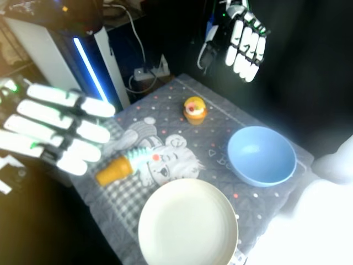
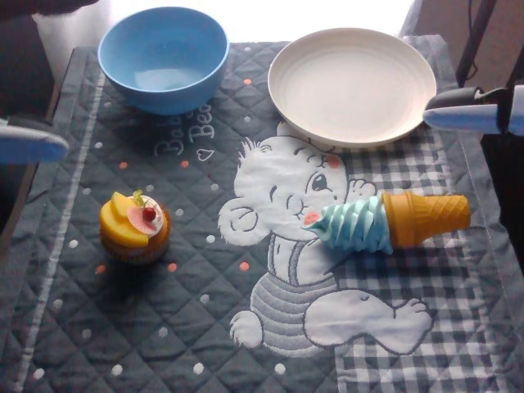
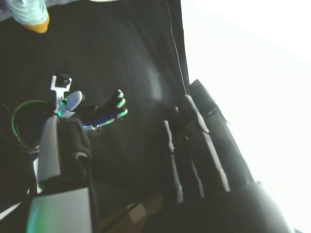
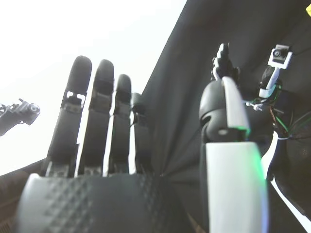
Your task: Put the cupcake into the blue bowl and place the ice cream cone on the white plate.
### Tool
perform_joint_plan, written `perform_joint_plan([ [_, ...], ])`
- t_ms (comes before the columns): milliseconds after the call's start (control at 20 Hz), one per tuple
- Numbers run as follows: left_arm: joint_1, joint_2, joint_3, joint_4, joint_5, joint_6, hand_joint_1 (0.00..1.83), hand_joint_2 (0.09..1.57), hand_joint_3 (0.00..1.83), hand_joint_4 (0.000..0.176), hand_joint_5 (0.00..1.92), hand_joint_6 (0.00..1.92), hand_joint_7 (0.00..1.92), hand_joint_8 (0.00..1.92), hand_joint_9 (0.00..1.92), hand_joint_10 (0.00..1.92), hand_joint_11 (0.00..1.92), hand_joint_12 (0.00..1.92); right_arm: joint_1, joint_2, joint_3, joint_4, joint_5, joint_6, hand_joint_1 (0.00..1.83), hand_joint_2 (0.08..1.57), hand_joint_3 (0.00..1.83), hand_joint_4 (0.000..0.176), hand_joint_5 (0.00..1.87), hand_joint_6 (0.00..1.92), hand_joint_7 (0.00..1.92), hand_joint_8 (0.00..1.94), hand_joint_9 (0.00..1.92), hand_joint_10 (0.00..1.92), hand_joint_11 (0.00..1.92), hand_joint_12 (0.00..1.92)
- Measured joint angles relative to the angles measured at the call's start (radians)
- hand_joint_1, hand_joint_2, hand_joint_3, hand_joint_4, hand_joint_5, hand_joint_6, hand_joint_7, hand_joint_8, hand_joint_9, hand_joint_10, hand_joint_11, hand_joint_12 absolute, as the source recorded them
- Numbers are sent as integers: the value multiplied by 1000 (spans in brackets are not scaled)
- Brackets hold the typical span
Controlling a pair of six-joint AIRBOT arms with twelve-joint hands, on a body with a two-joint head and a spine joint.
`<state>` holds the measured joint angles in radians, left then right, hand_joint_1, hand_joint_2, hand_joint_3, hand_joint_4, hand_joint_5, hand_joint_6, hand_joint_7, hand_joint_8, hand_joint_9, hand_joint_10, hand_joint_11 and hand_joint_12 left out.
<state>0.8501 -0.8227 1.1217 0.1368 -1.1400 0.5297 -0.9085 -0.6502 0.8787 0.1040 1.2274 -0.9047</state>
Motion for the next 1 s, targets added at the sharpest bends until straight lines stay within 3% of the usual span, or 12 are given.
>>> perform_joint_plan([
  [50, -3, 0, 0, 5, 1, -1, 709, 936, 0, 0, 373, 2, 398, 3, 419, 7, 377, 60, 0, 0, 0, -1, 0, 0, 803, 797, 0, 34, 248, 1, 373, 2, 420, 2, 200, 560],
  [150, -10, 0, 2, 19, 18, -6, 698, 932, 0, 0, 374, 0, 448, 6, 459, 6, 394, 37, 0, 0, 0, 3, -2, 0, 789, 794, 1, 35, 245, 0, 388, 0, 437, 0, 236, 500],
  [200, -10, 0, 4, 34, 26, -16, 698, 956, 9, 0, 344, 0, 451, 5, 470, 9, 414, 43, 0, 0, 0, 2, -5, 0, 796, 808, 7, 8, 246, 1, 378, 0, 427, 0, 247, 492],
  [250, -13, -1, 6, 56, 45, -37, 709, 960, 8, 0, 325, 0, 443, 1, 480, 11, 455, 57, 0, 0, 0, -4, -18, 0, 804, 809, 7, 0, 247, 1, 355, 0, 421, 0, 260, 496],
  [350, -16, -5, 21, 127, 102, -92, 781, 924, 0, 0, 338, 6, 461, 7, 511, 18, 497, 69, 0, 0, 6, -23, -70, 0, 804, 807, 4, 29, 239, 1, 311, 5, 383, 2, 243, 482],
  [400, -18, -5, 25, 163, 143, -116, 776, 895, 0, 0, 341, 2, 497, 6, 538, 12, 512, 63, 0, 0, 8, -23, -108, 0, 765, 799, 0, 15, 236, 0, 331, 12, 389, 5, 249, 483],
  [450, -23, -5, 27, 194, 171, -134, 816, 901, 2, 0, 306, 0, 450, 0, 465, 2, 376, 13, 0, 0, 11, -28, -130, 0, 758, 795, 0, 1, 233, 0, 367, 23, 392, 5, 237, 477],
  [500, -32, -5, 34, 243, 216, -169, 864, 902, 2, 0, 285, 0, 427, 0, 420, 0, 315, 2, 0, 0, 17, -40, -167, 3, 768, 792, 0, 0, 222, 0, 382, 24, 373, 0, 192, 455],
  [750, -185, -55, 95, 568, 415, -378, 917, 832, 0, 0, 427, 3, 566, 1, 572, 7, 448, 76, 43, 2, 36, -188, -391, 41, 616, 765, 0, 0, 257, 12, 392, 15, 408, 16, 288, 403],
  [850, -227, -94, 117, 689, 453, -455, 840, 845, 11, 0, 414, 1, 574, 6, 586, 5, 236, 641, 71, 2, 36, -239, -455, 41, 612, 750, 0, 0, 303, 6, 450, 12, 462, 12, 311, 426],
  [900, -244, -109, 126, 750, 465, -494, 763, 856, 0, 0, 398, 0, 571, 1, 589, 3, 195, 818, 85, -3, 37, -264, -490, 41, 612, 749, 0, 0, 335, 16, 480, 21, 472, 14, 364, 450],
  [1000, -276, -122, 137, 838, 479, -554, 757, 860, 0, 0, 388, 0, 553, 0, 564, 0, 169, 852, 113, -24, 46, -308, -553, 42, 608, 764, 4, 0, 330, 9, 490, 18, 476, 11, 368, 448],
])
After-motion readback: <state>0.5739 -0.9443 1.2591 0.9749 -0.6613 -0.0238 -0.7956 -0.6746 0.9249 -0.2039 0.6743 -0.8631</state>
